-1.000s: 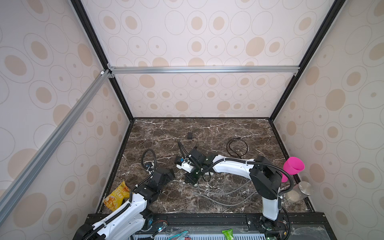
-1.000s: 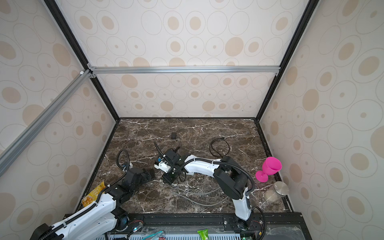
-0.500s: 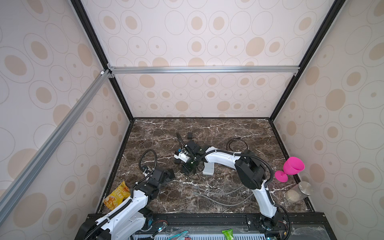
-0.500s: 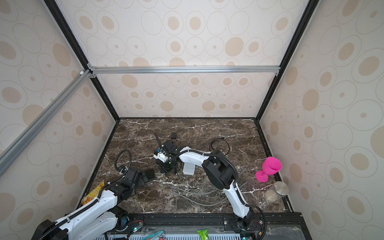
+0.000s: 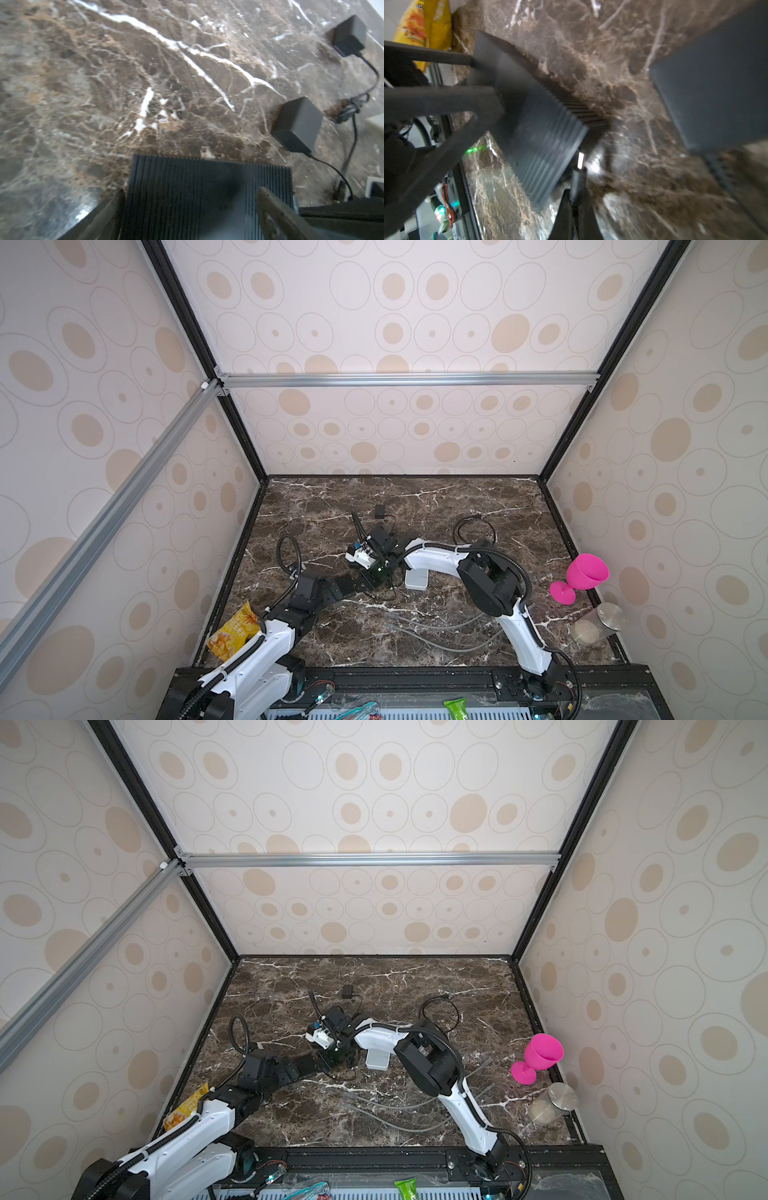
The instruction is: Insert the plug into the switch port
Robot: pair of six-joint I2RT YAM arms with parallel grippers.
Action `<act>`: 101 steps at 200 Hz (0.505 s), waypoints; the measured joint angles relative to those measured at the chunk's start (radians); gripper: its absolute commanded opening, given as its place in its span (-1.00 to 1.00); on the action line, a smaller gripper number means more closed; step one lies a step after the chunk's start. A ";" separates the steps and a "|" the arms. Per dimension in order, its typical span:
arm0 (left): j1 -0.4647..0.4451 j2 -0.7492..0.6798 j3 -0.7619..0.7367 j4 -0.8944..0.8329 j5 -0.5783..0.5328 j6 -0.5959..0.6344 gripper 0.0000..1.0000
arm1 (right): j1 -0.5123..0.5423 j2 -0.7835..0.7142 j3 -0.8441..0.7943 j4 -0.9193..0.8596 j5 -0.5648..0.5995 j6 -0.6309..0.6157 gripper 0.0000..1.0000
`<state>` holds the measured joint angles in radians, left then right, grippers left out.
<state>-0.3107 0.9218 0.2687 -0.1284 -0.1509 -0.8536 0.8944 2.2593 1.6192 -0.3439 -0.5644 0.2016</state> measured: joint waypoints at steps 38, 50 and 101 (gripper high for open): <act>0.007 0.000 -0.030 0.064 0.041 0.036 0.94 | 0.004 -0.051 -0.103 0.085 -0.001 0.042 -1.00; 0.007 0.000 -0.036 0.076 0.053 0.042 0.94 | 0.013 -0.074 -0.142 0.104 0.000 0.053 -1.00; 0.007 0.000 -0.050 0.107 0.086 0.054 0.93 | 0.071 -0.164 -0.285 0.151 0.016 0.097 -1.00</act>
<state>-0.3035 0.9218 0.2192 -0.0216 -0.0647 -0.7998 0.9653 2.0953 1.3346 -0.1932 -0.5488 0.2989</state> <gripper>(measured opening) 0.967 0.056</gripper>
